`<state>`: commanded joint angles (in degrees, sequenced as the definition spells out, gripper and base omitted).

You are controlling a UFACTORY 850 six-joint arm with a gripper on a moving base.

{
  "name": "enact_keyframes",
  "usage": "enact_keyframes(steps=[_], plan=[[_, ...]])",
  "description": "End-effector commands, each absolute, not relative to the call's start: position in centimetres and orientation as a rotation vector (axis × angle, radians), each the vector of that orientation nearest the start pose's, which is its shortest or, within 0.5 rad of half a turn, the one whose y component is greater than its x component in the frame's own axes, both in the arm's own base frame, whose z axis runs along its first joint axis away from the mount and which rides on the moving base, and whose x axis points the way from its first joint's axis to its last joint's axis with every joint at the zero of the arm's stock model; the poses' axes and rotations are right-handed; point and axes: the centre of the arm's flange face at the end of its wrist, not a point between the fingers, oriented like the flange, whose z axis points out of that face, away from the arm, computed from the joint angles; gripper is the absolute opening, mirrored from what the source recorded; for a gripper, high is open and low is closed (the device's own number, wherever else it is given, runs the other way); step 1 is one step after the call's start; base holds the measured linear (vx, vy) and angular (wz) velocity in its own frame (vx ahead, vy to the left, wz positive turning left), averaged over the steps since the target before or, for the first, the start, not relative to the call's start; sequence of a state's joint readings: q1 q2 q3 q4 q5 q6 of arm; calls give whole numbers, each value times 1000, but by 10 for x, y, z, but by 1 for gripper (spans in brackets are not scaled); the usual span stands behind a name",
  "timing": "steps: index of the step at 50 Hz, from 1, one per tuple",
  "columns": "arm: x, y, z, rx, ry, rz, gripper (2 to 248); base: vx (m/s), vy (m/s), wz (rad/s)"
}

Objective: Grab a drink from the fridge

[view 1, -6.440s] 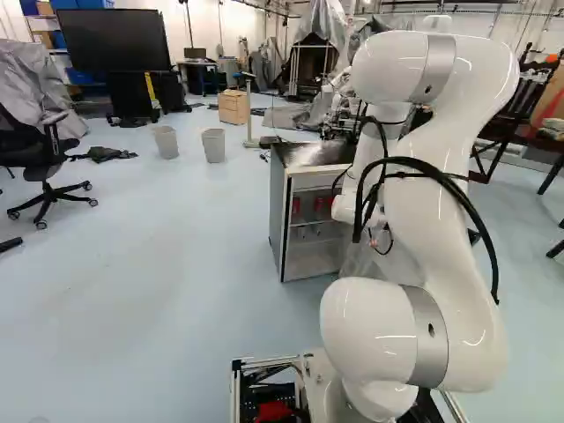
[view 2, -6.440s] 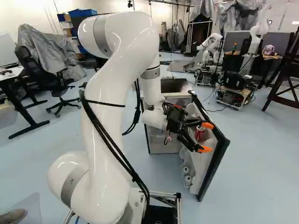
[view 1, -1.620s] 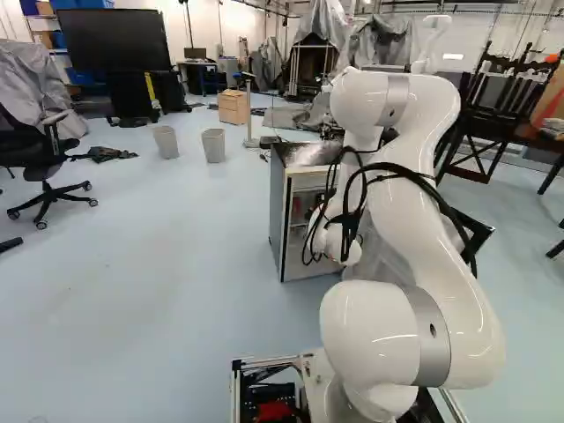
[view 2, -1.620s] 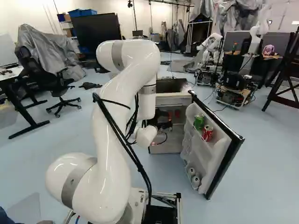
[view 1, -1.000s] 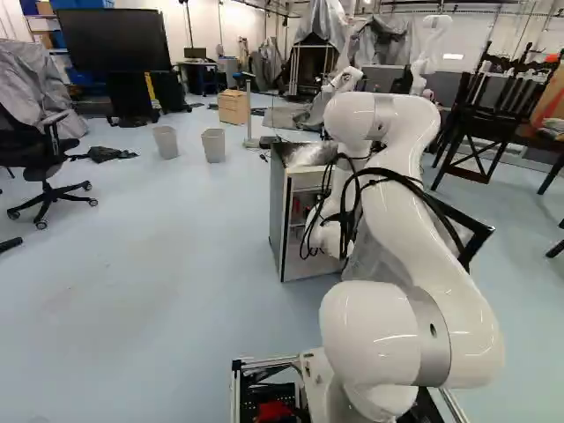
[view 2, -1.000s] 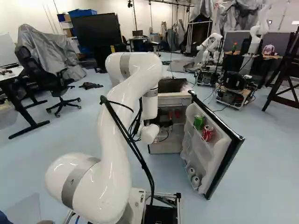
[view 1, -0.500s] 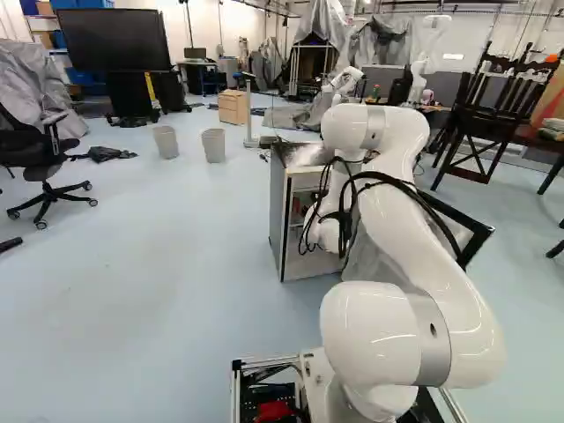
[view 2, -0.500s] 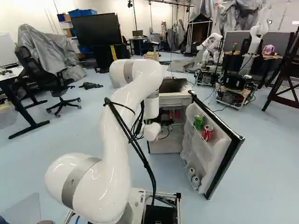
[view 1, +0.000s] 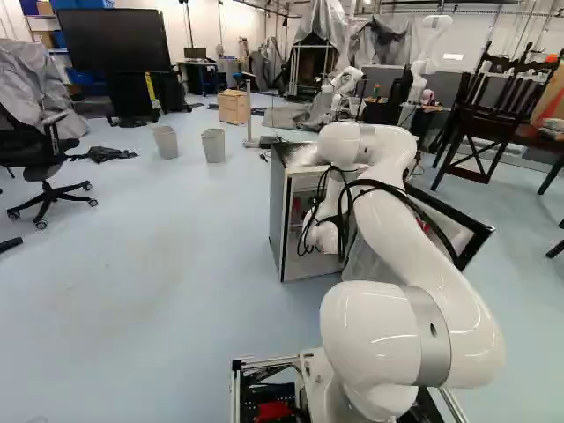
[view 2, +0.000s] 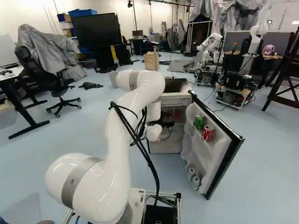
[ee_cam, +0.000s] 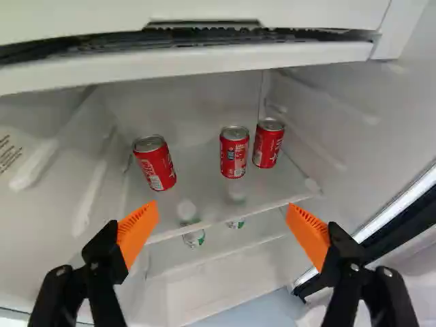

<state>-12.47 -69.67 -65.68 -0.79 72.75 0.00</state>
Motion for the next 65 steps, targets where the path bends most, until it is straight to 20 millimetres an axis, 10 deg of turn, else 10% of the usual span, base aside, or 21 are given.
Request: enact_keyframes(steps=[65], plan=[[613,-136,-10,-2602,269,-1954,247,0,0,0]])
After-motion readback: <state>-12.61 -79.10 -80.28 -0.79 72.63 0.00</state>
